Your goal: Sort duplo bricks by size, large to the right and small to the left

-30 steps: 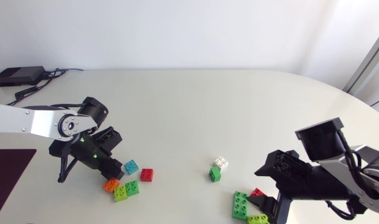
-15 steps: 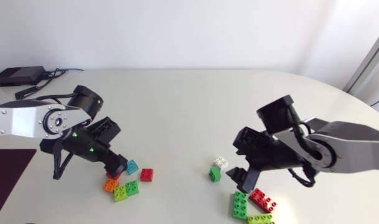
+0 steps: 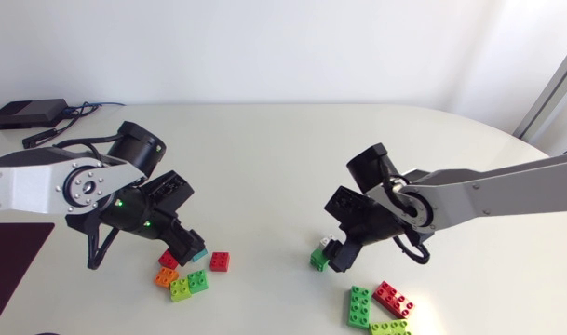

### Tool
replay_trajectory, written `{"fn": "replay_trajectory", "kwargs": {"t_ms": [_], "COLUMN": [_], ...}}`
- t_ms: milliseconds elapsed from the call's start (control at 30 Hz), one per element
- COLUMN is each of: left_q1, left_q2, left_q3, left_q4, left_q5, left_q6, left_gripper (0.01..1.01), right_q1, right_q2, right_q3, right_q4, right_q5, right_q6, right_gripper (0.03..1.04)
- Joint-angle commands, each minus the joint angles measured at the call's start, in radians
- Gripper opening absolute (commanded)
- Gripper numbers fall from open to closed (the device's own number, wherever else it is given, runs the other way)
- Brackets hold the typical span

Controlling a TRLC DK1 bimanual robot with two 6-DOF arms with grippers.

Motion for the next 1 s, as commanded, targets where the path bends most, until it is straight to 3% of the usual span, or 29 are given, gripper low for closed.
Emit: {"fn": "replay_trajectory", "kwargs": {"t_ms": [0,100,200,300,333,600,767,967], "left_q1": [0.003,0.009,0.012,0.017,0.018,0.077,0.132,0.206], "left_q2": [-0.020,-0.025,-0.034,-0.043,-0.045,-0.082,-0.103,-0.132], "left_q3": [-0.013,-0.019,-0.024,-0.030,-0.030,-0.044,-0.056,-0.076], "left_q4": [0.014,0.015,0.015,0.015,0.015,0.015,0.015,0.014], "left_q5": [0.001,0.001,0.001,0.001,0.001,0.001,0.013,0.030], "left_q6": [0.011,0.014,0.015,0.018,0.018,0.051,0.075,0.100], "left_gripper": [0.979,0.979,0.979,0.979,0.979,0.979,0.979,0.979], "right_q1": [0.016,0.022,0.034,0.045,0.046,0.063,0.149,0.280], "right_q2": [0.035,0.062,0.084,0.085,0.082,-0.044,-0.045,0.074], "right_q3": [0.018,0.029,0.034,0.037,0.037,0.069,0.146,0.281], "right_q4": [0.001,-0.004,0.000,0.013,0.016,-0.010,-0.074,-0.143], "right_q5": [0.013,0.019,0.040,0.060,0.060,0.063,0.034,-0.017], "right_q6": [0.032,0.042,0.051,0.060,0.059,0.051,0.036,0.014], "right_gripper": [0.89,0.72,0.48,0.15,0.12,0.11,0.11,0.11]}}
